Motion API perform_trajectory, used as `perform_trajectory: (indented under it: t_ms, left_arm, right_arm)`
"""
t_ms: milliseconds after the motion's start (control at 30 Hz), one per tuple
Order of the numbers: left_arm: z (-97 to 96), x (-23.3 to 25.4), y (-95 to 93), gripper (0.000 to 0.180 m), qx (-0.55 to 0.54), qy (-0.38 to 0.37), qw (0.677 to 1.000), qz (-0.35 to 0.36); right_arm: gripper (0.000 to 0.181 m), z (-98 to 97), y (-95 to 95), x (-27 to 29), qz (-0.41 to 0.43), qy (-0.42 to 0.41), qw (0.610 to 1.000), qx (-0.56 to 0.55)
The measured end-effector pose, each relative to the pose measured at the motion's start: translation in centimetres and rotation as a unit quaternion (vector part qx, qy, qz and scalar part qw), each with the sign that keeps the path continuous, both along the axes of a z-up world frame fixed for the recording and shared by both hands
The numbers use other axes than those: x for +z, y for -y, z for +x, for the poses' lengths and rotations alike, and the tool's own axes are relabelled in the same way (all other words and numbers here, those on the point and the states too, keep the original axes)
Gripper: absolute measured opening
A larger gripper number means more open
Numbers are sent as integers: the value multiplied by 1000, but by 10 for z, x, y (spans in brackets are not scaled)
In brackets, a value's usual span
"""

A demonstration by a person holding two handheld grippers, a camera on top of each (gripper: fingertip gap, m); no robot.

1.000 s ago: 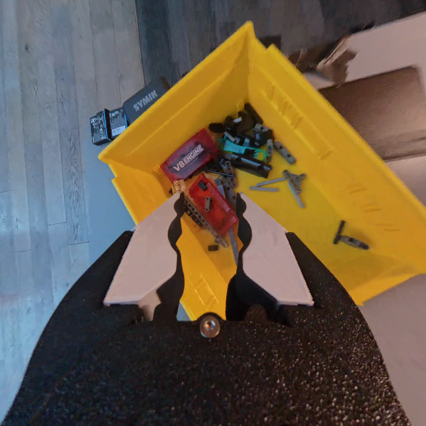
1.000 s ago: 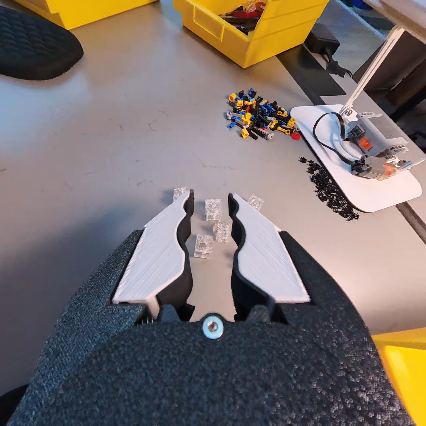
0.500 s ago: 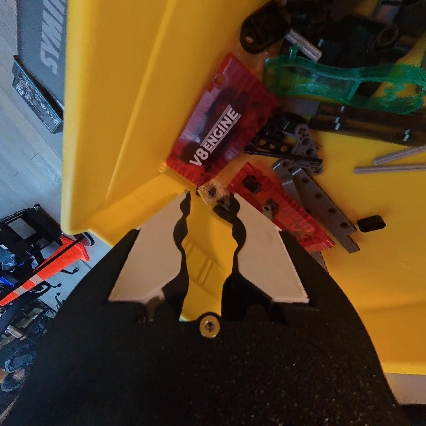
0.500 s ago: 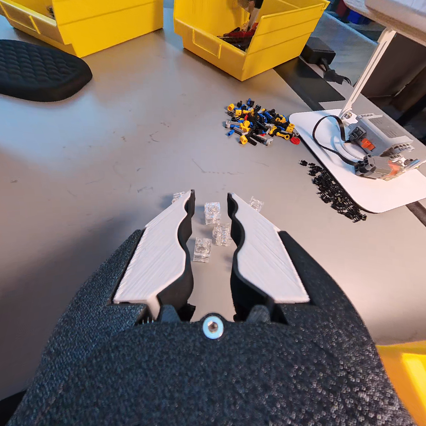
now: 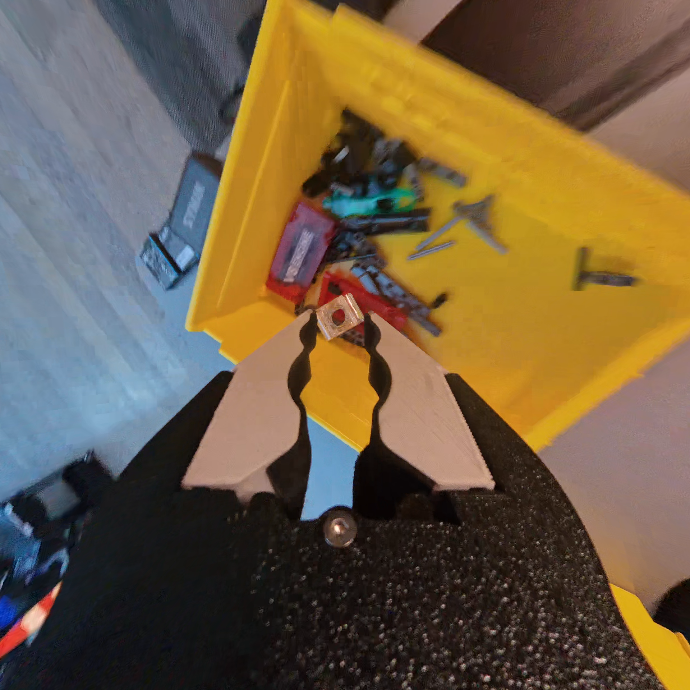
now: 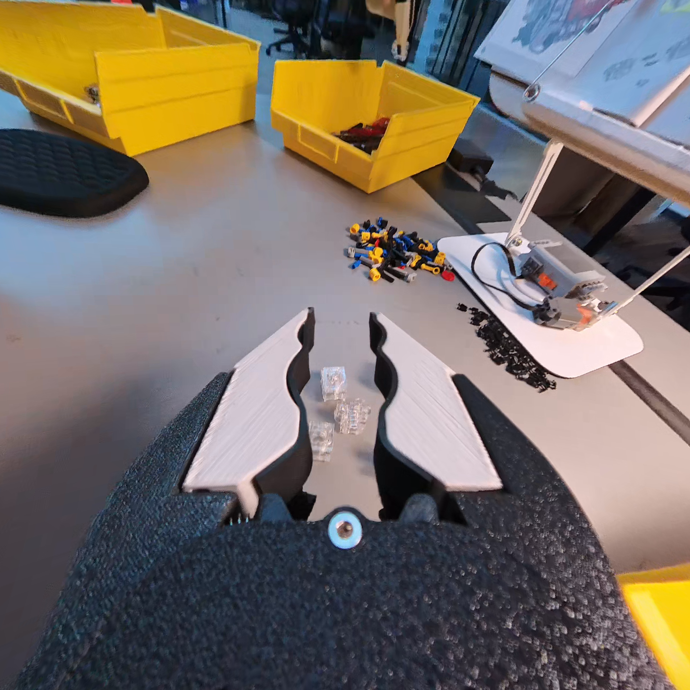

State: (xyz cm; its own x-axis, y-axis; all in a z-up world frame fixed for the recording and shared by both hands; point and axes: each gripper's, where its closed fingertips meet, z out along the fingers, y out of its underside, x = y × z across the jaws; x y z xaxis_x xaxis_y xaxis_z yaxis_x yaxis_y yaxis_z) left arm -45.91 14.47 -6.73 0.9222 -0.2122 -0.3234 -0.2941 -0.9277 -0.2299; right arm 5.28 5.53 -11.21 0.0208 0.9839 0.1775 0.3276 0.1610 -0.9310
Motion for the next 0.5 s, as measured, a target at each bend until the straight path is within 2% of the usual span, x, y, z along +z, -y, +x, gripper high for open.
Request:
perform_trajectory:
  t_ms: [100,167,233,333,500]
  left_arm:
    - [94,68,16,23,-96,74,987,108]
    - [176,99,41,23,-171,152,959,169]
    - [254,109,74,23,-231,229,924,202]
    - [359,89,124,23,-283,359,862,220]
    - [467,27,167,22,-268,559,758,204]
  right_arm:
    - [33,-6,4,15,24,-36,999,-9]
    - [37,-10,9,26,45,-56,997,-14]
    - [39,-16,17,37,62,-79,995,-14]
    - [40,-27,36,52,87,-105,991,-1]
    - [40,-43,69,61,173,-106,979,24]
